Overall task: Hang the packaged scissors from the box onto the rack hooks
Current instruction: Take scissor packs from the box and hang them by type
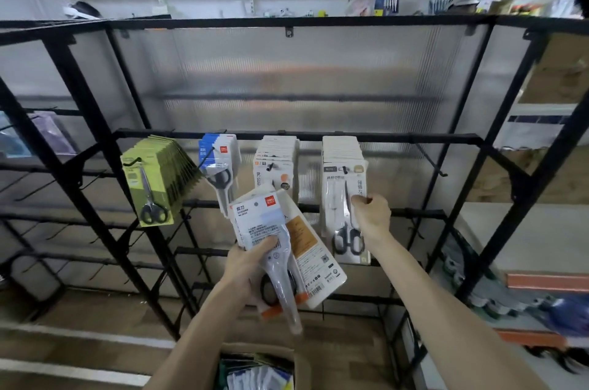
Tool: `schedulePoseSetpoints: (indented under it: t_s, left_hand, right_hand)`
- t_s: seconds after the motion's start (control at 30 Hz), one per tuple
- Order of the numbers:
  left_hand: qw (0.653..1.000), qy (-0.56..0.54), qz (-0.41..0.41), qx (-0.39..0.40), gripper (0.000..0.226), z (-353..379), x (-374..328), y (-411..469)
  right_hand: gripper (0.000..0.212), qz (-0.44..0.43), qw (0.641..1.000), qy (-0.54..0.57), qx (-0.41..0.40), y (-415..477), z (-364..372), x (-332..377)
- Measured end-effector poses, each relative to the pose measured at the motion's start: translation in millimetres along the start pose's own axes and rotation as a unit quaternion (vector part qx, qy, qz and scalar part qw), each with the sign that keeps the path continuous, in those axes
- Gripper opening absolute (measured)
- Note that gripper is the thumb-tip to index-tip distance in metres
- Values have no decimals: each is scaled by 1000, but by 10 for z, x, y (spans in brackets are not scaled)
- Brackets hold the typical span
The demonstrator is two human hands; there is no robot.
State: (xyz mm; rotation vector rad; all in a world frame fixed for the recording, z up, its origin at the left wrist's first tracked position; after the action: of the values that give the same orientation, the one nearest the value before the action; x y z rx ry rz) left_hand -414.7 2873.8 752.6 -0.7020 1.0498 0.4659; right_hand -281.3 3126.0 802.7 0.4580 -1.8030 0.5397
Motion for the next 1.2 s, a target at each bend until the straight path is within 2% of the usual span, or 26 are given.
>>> schedulePoseSetpoints:
  t_s: [0.13, 0.2, 0.23, 0.27, 0.3, 0.37, 0.4, 0.5, 0.57, 0.67, 0.73, 0.87, 0.93, 0.97, 1.03, 1.1, 1.13, 1.17, 1.2]
  left_hand:
    - [1000, -11, 9, 15, 38, 36, 0, -40]
    - [999, -28, 15, 21, 36, 26, 11, -50]
    - [999, -37, 15, 25, 36, 26, 23, -50]
    - [999, -40, 12, 30, 39, 25, 35, -53]
    - [999, -41, 7, 35, 47, 27, 52, -51]
    - [998, -38, -3, 47, 60, 63, 84, -38]
    - [998, -38, -11, 51, 56, 85, 98, -36]
    - [997, -39, -22, 59, 31, 162, 103, -65]
    - [997, -44, -15, 58, 31, 148, 90, -101]
    - [997, -59, 2, 50, 38, -17, 74, -156]
    - [996, -69, 12, 60, 45, -144, 50, -183]
    - [995, -66, 12, 75, 47, -336, -41, -183]
    - [995, -59, 7, 84, 51, -402, -95, -199]
    - [994, -56, 6, 90, 52, -446, -123, -207]
    - [993, -52, 6, 103, 51, -560, -190, -215]
    - [992, -54, 7, 112, 46, -713, -271, -207]
    - [992, -52, 8, 118, 45, -794, -320, -197]
    - [991, -46, 8, 122, 45, -871, -361, -181]
    - [991, -41, 6, 124, 46, -951, -400, -167]
  right_hand:
    - [34, 28, 992, -121, -11, -2, 23, 7]
    - [44, -29, 985, -163, -55, -275, 44, 58]
    - [43, -91, 982, -161, -43, -451, 101, 97]
    - [39, -143, 981, -128, 4, -618, 186, 125]
    - [35, -154, 981, -87, 82, -748, 304, 126]
    - [38, -100, 965, -69, 231, -925, 528, 66]
    - [41, -74, 957, -86, 266, -942, 578, 21]
    - [34, -61, 956, -142, 249, -848, 533, -20]
    - [30, -52, 967, -140, 207, -815, 467, -42]
    - [20, -49, 984, -1, 169, -847, 385, -12]
    - [19, -58, 977, 76, 191, -906, 396, 83]
    - [25, -51, 957, 55, 280, -996, 673, 161]
    - [26, -37, 952, 71, 297, -1042, 855, 144]
    - [36, -31, 951, 85, 295, -1071, 939, 152]
    - [73, -30, 952, 109, 285, -1131, 1096, 193]
    - [103, -23, 962, 127, 240, -1145, 1207, 221]
    - [111, -12, 960, 159, 231, -1128, 1267, 205]
    - [109, 0, 950, 205, 235, -1132, 1336, 203]
    - [97, 10, 936, 247, 250, -1145, 1420, 215]
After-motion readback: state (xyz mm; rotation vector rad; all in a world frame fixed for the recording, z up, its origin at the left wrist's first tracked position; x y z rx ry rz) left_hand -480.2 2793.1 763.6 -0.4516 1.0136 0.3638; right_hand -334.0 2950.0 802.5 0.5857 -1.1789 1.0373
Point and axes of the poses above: each hand's wrist, its own y-axis towards the middle knuckle, its own z-axis out of the palm, x = y × z, the point moved 6 cm from there along y, towards the middle knuckle, and after that the axes turned 15 degrees about x, right-handed, at the moved point
